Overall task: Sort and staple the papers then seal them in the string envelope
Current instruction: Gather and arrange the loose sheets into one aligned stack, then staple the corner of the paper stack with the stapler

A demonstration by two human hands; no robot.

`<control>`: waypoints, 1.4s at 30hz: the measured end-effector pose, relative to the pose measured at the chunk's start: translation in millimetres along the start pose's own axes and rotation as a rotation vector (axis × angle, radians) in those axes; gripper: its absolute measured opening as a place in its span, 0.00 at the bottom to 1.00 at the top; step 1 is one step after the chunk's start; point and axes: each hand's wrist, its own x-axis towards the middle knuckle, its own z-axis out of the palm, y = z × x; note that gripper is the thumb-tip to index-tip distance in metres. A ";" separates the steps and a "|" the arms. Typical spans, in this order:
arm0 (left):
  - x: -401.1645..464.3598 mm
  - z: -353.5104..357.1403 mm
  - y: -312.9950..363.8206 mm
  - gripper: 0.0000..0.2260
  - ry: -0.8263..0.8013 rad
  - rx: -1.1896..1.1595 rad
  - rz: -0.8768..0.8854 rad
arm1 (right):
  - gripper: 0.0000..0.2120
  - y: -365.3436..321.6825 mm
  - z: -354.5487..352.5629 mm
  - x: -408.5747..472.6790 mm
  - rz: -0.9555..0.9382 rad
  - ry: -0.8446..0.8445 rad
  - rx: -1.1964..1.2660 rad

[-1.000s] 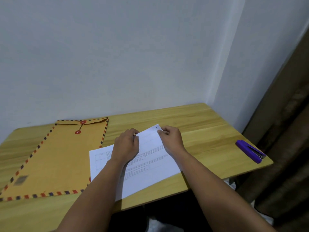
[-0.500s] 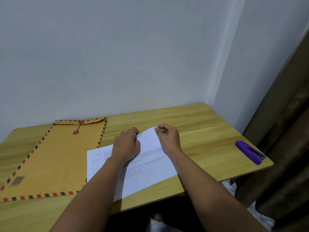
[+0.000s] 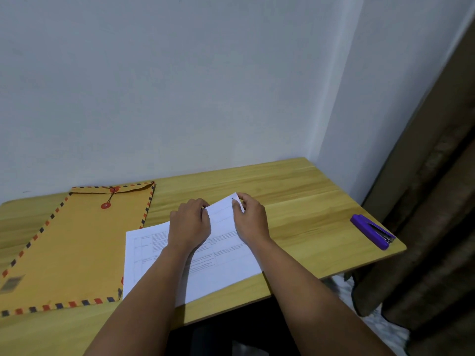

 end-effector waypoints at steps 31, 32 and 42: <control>0.5 0.3 -6.6 0.08 0.014 0.059 -0.019 | 0.07 13.0 -265.0 47.3 0.414 -0.054 -0.856; 0.3 0.7 -6.8 0.08 0.011 0.062 -0.021 | 0.10 13.9 -269.4 42.8 0.489 -0.141 -0.958; -6.4 -9.8 2.3 0.14 -0.017 -0.030 0.018 | 0.06 17.0 -236.2 35.2 0.503 -0.220 -1.045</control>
